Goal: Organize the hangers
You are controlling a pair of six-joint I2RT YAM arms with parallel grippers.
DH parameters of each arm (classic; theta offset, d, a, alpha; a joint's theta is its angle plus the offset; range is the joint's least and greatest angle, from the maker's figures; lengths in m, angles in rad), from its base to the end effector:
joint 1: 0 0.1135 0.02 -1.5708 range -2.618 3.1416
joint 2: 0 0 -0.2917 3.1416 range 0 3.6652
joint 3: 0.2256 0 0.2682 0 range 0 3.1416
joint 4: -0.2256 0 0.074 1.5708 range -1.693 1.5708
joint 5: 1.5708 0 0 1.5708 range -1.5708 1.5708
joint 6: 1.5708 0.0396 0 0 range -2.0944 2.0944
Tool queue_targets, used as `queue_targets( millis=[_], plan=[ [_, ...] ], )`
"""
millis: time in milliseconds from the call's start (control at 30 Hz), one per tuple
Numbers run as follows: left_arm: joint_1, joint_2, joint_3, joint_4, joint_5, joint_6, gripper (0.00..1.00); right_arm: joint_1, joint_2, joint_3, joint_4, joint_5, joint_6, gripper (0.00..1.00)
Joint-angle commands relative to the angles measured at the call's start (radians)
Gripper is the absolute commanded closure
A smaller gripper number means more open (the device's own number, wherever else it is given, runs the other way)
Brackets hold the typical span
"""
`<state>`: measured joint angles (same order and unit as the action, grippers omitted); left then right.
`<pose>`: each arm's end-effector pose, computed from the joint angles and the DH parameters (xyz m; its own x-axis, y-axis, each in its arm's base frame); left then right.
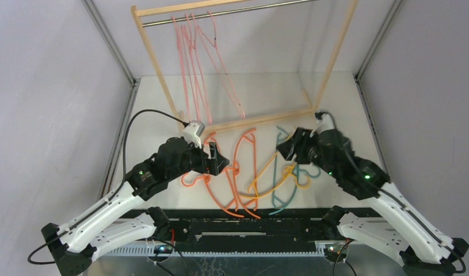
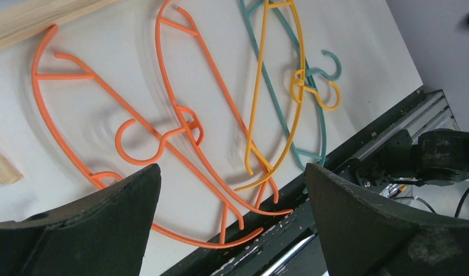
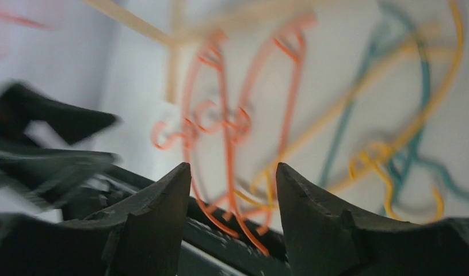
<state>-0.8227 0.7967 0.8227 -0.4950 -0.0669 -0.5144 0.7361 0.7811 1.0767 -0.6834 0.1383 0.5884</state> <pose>0.1224 -0.1280 0.3375 -0.6075 -0.0670 -0.7915 0.4501 0.7919 -0.4126 0.1150 0.0968 0.4096 -0.5497 0.2438 -0.7990 -0.3189 0.8228 0.4705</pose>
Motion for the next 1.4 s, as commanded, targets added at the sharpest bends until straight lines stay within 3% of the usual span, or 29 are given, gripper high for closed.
queue_targets(
  millis=[0, 167, 367, 833, 933, 1067, 1367],
  plan=[
    [-0.006, 0.021, -0.008, 0.072, 0.028, -0.014, 0.02, 0.032, -0.009, -0.219, -0.096, 0.119, 0.294, 0.38],
    [-0.006, 0.043, -0.008, 0.076, 0.025, -0.016, 0.02, 0.074, 0.046, -0.318, -0.169, 0.204, 0.441, 0.37],
    [-0.006, 0.072, -0.004, 0.078, 0.032, -0.015, 0.02, 0.167, 0.08, -0.439, -0.083, 0.213, 0.635, 0.39],
    [-0.006, 0.063, 0.008, 0.052, 0.046, -0.026, 0.02, 0.219, 0.355, -0.515, 0.172, 0.143, 0.707, 0.38],
    [-0.006, 0.055, 0.006, 0.041, 0.043, -0.025, 0.02, 0.22, 0.398, -0.515, 0.199, 0.142, 0.709, 0.41],
    [-0.006, 0.054, 0.006, 0.026, 0.041, -0.018, 0.02, 0.22, 0.461, -0.514, 0.24, 0.132, 0.677, 0.54],
    [-0.005, 0.065, 0.019, 0.014, 0.045, -0.001, 0.02, 0.225, 0.533, -0.514, 0.255, 0.125, 0.642, 0.68]
  ],
)
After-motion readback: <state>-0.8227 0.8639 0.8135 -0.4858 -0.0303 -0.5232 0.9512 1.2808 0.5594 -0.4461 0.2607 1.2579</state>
